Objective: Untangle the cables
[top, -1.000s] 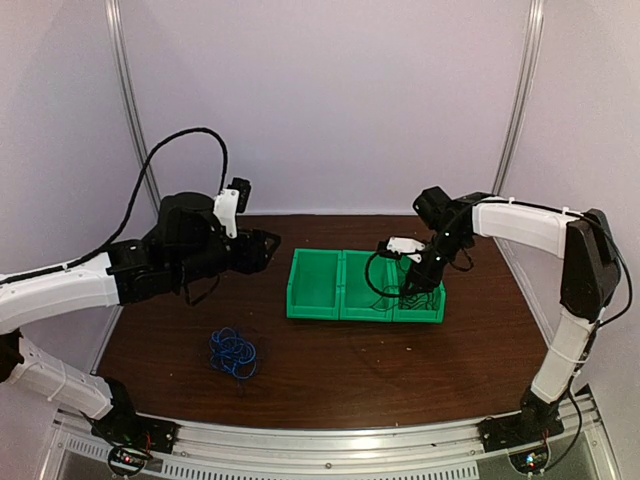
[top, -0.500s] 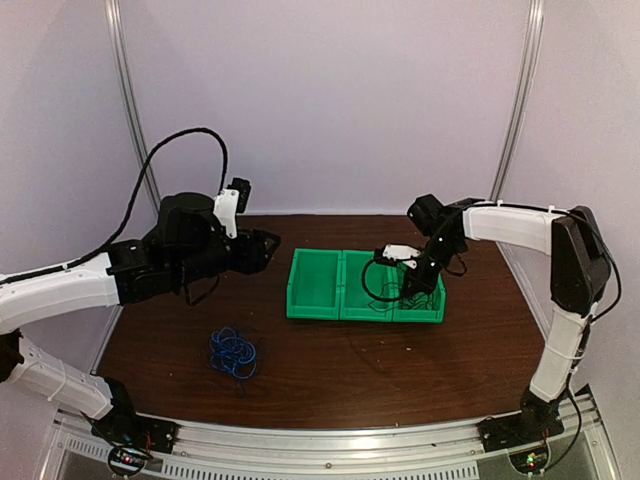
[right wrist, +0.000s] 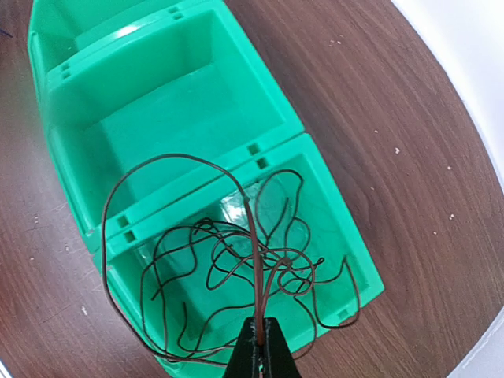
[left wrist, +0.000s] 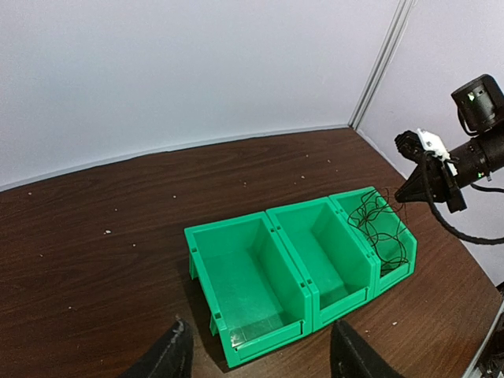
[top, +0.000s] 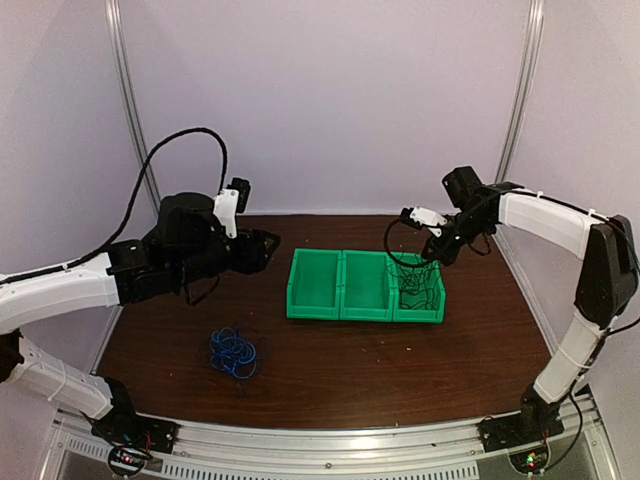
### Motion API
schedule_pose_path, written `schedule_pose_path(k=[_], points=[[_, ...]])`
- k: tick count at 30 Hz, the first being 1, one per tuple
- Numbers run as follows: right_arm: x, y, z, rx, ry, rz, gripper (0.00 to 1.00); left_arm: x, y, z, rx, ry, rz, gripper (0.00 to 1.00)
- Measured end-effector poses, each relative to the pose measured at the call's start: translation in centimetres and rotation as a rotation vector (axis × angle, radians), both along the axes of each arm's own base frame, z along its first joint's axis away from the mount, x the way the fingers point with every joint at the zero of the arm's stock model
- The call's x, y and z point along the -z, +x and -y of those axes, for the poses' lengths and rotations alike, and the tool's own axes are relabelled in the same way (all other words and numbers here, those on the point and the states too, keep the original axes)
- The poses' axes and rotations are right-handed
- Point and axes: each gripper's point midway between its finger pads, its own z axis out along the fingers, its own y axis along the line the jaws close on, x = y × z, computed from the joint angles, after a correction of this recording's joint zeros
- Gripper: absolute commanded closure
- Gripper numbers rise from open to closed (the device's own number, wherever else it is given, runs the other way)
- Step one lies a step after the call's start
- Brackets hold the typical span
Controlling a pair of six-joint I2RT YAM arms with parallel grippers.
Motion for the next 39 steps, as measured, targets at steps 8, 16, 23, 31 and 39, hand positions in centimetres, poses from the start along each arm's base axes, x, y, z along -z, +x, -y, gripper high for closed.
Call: schedule_pose_path(k=[8, 16, 23, 31, 39], points=[[1.2, 0.5, 1.4, 0.045, -0.032, 0.003, 1.00, 0.0, 0.0, 0.0, 0.000, 0.000, 0.000, 0.39], [1.5, 1.0, 3.3, 0.072, -0.073, 0.010, 1.00, 0.4, 0.0, -0.1, -0.001, 0.007, -0.004, 0.39], [2.5, 0.4, 4.4, 0.060, -0.134, -0.006, 1.00, 0.4, 0.0, -0.1, 0.000, 0.009, -0.002, 0.39], [2.6, 0.1, 4.1, 0.040, -0.151, -0.009, 1.00, 1.0, -0.1, -0.2, 0.001, 0.020, -0.009, 0.39], [4.5, -0.7, 0.4, -0.023, -0.154, -0.046, 1.00, 1.3, -0.1, -0.2, 0.001, 0.025, -0.014, 0.39]])
